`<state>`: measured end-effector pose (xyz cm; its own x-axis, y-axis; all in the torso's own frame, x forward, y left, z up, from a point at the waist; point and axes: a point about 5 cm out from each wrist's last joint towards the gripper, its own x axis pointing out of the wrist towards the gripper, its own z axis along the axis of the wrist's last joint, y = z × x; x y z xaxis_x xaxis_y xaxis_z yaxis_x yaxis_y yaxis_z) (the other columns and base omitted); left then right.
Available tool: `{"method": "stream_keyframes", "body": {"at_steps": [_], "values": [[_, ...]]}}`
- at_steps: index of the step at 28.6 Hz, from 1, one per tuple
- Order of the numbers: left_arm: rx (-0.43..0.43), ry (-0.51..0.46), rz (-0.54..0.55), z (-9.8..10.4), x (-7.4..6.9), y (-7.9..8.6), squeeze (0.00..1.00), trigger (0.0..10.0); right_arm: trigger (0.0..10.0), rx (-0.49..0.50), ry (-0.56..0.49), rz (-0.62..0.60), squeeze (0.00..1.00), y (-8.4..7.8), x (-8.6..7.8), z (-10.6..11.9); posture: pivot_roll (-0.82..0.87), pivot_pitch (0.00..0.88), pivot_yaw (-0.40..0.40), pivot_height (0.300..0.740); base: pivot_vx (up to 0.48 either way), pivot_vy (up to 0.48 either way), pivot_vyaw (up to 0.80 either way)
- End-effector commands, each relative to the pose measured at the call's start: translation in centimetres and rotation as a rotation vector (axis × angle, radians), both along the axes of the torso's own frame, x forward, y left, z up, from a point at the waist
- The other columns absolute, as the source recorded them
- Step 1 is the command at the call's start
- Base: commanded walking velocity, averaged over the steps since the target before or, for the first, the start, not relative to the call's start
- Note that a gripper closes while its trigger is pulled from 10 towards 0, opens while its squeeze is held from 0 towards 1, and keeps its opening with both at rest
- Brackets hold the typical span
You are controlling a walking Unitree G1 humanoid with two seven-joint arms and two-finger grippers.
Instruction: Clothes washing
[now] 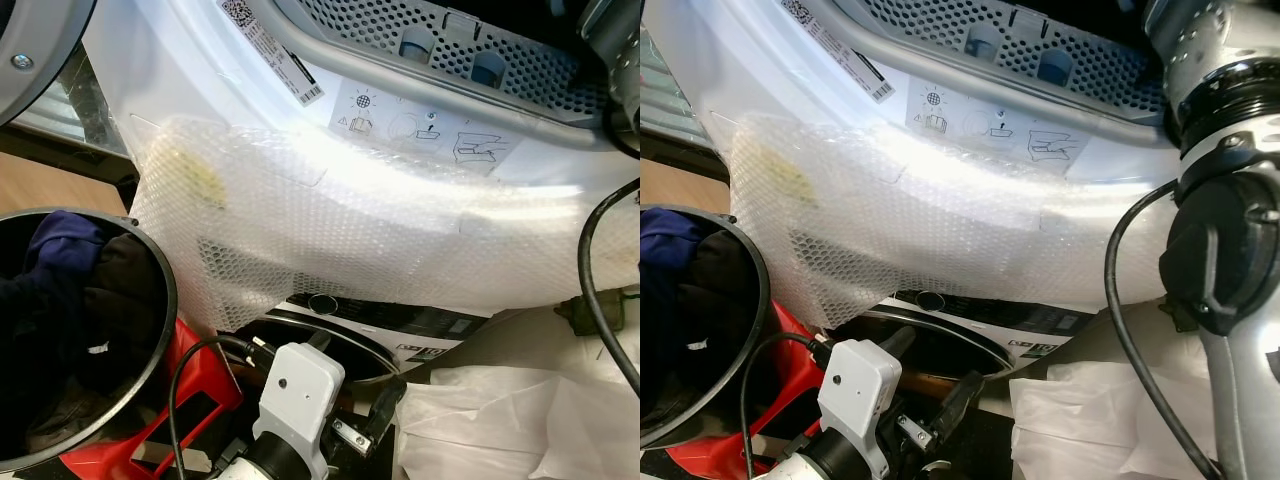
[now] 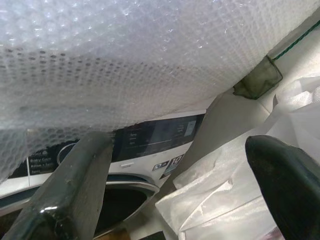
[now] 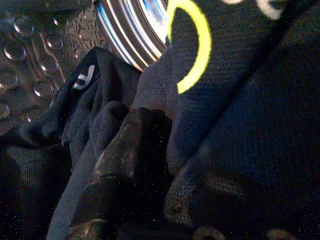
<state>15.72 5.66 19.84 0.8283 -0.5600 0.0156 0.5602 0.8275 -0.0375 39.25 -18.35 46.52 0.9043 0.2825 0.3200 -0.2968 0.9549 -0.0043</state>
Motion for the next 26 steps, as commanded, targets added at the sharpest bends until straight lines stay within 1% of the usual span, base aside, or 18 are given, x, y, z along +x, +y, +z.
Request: {"method": "stream_keyframes", "body": {"at_steps": [1, 6, 9, 14, 18, 21, 22, 24, 26], "values": [[-0.019, 0.032, -0.036, -0.3, -0.2, -0.6, 0.00, 10.0, 10.0, -0.016, -0.077, -0.029, 1.00, -1.2, -1.4, 2.5, 0.02, 0.295, -0.238, 0.740, 0.000, 0.000, 0.00], [-0.021, 0.020, -0.047, -0.3, 0.3, -0.7, 0.00, 10.0, 10.0, -0.059, -0.096, 0.024, 1.00, -1.0, -1.9, 3.2, 0.01, 0.272, -0.228, 0.740, 0.000, 0.000, 0.00], [-0.015, 0.008, -0.053, -0.2, 0.5, -0.7, 0.00, 10.0, 10.0, -0.075, -0.092, 0.025, 1.00, -1.3, -2.0, 3.3, 0.01, 0.261, -0.221, 0.740, 0.000, 0.000, 0.00], [-0.008, -0.004, -0.057, -0.2, 1.0, -0.6, 0.00, 10.0, 10.0, -0.071, -0.085, 0.044, 1.00, -1.8, -2.1, 3.0, 0.00, 0.249, -0.214, 0.740, 0.000, 0.000, 0.00], [-0.006, -0.015, -0.064, -0.2, 1.2, -0.7, 0.00, 10.0, 10.0, -0.044, -0.106, 0.027, 1.00, -2.2, -2.2, 3.2, -0.01, 0.241, -0.211, 0.740, 0.000, 0.000, 0.00], [-0.011, -0.016, -0.073, -0.2, 1.3, -0.9, 0.00, 10.0, 10.0, -0.028, -0.130, -0.021, 1.00, -2.2, -2.1, 3.4, -0.01, 0.236, -0.206, 0.740, 0.000, 0.000, 0.00], [-0.012, -0.019, -0.078, -0.1, 1.4, -0.9, 0.00, 10.0, 10.0, -0.017, -0.147, -0.043, 1.00, -2.1, -2.1, 3.5, -0.01, 0.235, -0.205, 0.740, 0.000, 0.000, 0.00], [-0.011, -0.019, -0.079, -0.2, 1.5, -0.9, 0.00, 10.0, 10.0, 0.038, -0.151, -0.048, 1.00, -2.0, -2.1, 3.7, -0.02, 0.232, -0.206, 0.740, 0.000, 0.000, 0.00], [-0.012, -0.021, -0.083, -0.2, 1.5, -0.9, 0.00, 10.0, 10.0, 0.060, -0.156, -0.072, 1.00, -1.9, -2.1, 3.7, -0.02, 0.230, -0.208, 0.740, 0.000, 0.000, 0.00]]}}
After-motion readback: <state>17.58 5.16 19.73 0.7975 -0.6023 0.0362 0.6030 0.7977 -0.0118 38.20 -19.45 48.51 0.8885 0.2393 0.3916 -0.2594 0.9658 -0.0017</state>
